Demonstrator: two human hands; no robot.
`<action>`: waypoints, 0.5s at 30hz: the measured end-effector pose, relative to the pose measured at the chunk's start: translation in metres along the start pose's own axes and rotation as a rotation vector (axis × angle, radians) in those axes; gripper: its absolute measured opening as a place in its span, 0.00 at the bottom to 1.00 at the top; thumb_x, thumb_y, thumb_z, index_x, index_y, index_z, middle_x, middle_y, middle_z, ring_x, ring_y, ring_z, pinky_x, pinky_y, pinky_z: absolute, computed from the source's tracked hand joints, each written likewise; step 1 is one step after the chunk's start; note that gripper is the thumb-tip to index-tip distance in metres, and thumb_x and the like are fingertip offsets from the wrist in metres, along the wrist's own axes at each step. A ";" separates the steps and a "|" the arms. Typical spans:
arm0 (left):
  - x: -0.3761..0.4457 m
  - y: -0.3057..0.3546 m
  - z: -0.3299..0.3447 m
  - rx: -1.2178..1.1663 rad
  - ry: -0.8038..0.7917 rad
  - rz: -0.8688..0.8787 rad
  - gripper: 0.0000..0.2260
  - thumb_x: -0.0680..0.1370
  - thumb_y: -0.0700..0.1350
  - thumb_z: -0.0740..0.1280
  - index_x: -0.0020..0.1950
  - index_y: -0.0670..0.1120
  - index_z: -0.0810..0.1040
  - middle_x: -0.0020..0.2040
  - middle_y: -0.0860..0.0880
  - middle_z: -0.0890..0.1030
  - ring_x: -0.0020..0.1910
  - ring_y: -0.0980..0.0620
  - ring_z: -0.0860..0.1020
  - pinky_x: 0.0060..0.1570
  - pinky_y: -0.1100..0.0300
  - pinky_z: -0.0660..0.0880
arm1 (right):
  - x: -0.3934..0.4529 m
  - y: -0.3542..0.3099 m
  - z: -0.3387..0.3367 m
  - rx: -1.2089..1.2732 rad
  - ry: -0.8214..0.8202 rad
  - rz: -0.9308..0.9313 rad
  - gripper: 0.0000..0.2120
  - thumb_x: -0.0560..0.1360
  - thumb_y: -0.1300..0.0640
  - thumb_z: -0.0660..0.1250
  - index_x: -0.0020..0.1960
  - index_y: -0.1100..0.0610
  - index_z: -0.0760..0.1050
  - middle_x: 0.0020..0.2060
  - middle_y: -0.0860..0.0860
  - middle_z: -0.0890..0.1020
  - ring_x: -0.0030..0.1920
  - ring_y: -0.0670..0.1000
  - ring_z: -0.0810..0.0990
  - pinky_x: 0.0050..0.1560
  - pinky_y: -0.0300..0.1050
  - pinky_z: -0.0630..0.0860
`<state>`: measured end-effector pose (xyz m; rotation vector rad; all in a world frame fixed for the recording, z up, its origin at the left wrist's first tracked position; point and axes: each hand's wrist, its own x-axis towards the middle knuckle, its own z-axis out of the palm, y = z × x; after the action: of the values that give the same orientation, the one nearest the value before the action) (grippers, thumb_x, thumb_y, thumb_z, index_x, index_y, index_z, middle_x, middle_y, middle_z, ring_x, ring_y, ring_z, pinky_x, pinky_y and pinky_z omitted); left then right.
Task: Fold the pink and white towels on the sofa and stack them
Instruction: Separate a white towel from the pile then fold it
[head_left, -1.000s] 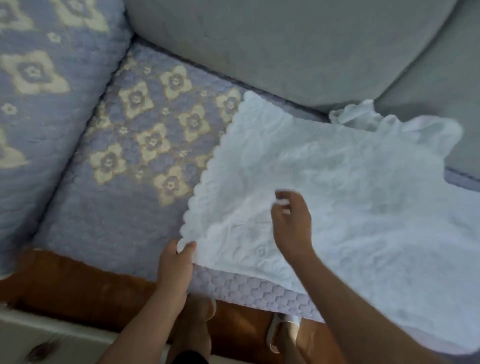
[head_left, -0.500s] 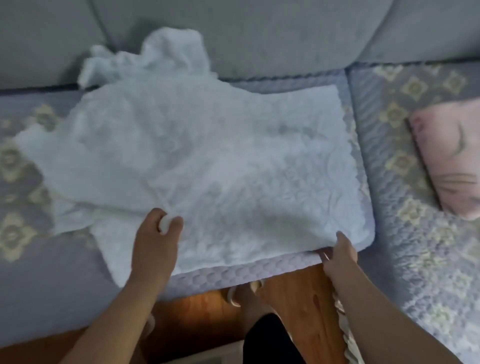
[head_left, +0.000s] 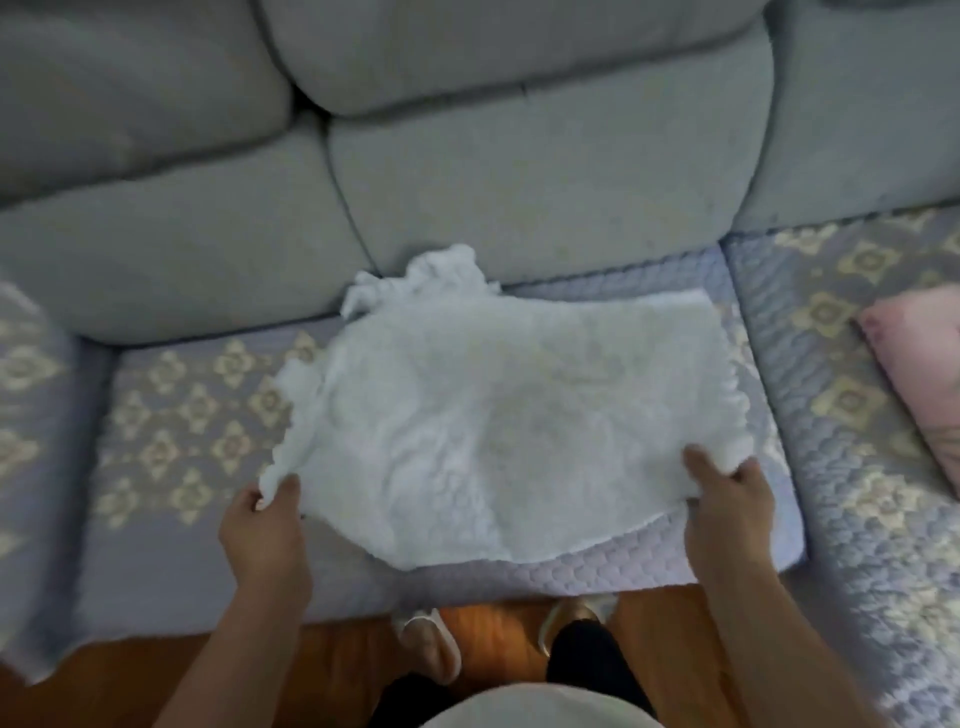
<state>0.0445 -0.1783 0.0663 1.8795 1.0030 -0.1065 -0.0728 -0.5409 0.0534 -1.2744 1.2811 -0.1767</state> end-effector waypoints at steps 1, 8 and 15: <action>-0.002 0.011 -0.020 -0.038 -0.023 -0.018 0.06 0.78 0.48 0.71 0.44 0.48 0.79 0.40 0.47 0.78 0.39 0.48 0.75 0.41 0.51 0.71 | -0.020 -0.013 0.013 -0.025 -0.017 -0.055 0.09 0.77 0.60 0.71 0.56 0.53 0.79 0.46 0.44 0.85 0.48 0.46 0.83 0.50 0.41 0.80; -0.034 0.083 -0.116 -0.406 -0.415 0.067 0.07 0.81 0.39 0.66 0.57 0.39 0.81 0.51 0.43 0.86 0.53 0.43 0.84 0.48 0.54 0.82 | -0.226 -0.082 0.159 -0.294 -0.566 -0.612 0.12 0.73 0.61 0.75 0.45 0.48 0.75 0.39 0.37 0.79 0.40 0.40 0.78 0.39 0.30 0.71; -0.034 0.103 -0.180 -0.463 -0.694 0.042 0.08 0.81 0.37 0.66 0.55 0.39 0.84 0.50 0.39 0.86 0.52 0.40 0.84 0.54 0.50 0.79 | -0.331 -0.057 0.231 -0.169 -0.534 -0.497 0.06 0.75 0.61 0.73 0.45 0.51 0.78 0.38 0.46 0.82 0.38 0.43 0.79 0.41 0.37 0.76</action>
<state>0.0324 -0.0778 0.2502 1.2872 0.4530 -0.4308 0.0122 -0.1893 0.2424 -1.6349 0.5192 -0.0696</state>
